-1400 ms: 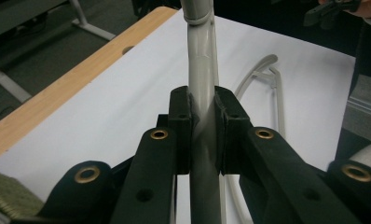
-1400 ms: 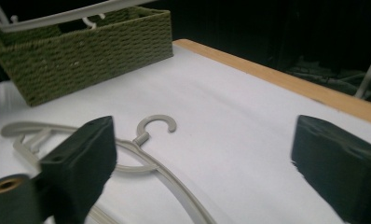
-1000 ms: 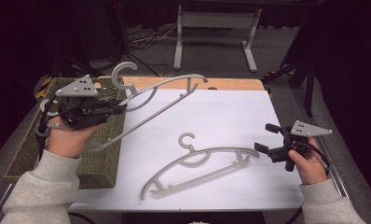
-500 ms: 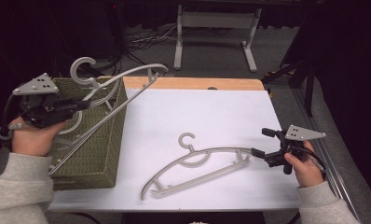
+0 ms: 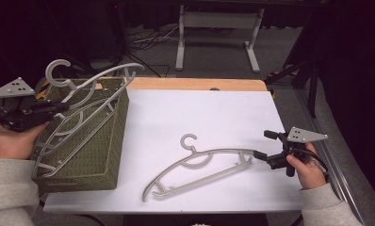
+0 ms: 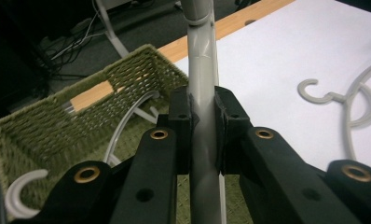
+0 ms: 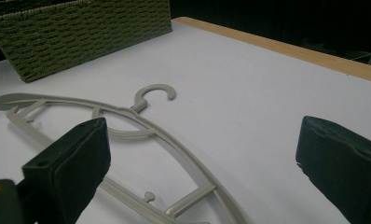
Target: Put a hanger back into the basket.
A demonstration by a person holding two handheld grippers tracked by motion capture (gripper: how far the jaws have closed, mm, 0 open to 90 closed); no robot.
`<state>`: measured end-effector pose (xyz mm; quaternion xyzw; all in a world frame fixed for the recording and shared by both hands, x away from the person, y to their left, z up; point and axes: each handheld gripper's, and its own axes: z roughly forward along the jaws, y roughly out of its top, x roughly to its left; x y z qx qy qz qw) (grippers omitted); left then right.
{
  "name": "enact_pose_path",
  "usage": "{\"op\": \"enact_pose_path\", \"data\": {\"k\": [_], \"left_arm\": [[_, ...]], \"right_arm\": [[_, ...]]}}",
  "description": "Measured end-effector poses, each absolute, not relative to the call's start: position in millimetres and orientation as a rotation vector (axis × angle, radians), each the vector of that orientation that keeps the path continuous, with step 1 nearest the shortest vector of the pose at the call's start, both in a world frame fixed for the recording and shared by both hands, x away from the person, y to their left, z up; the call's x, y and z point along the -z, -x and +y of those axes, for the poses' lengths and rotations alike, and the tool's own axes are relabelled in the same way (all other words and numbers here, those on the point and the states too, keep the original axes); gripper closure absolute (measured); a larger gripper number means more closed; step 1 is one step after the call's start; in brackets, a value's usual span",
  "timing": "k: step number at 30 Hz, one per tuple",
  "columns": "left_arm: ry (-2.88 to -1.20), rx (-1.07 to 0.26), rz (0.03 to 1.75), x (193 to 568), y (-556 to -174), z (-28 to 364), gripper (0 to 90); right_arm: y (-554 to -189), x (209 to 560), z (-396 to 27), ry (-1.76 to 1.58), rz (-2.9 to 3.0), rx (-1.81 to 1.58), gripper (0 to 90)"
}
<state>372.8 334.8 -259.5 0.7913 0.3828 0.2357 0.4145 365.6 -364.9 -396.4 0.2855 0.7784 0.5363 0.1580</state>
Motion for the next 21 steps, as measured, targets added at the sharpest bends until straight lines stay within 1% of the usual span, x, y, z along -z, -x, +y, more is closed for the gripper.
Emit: {"op": "enact_pose_path", "data": {"k": [3,15,21], "left_arm": [[-1.99,-0.595,0.976,262.8,-373.9,339.0,79.9],[-1.997,-0.608,1.126,288.6,-381.9,367.6,79.9],[-1.977,-0.594,1.177,301.1,-383.6,381.4,79.9]], "right_arm": [[-365.5,396.9,-365.3,-0.821,2.225,-1.535,3.5],[-365.1,400.6,-364.3,-0.819,2.24,-1.529,4.0],[-365.5,401.6,-362.6,-0.812,2.249,-1.525,4.1]]}}
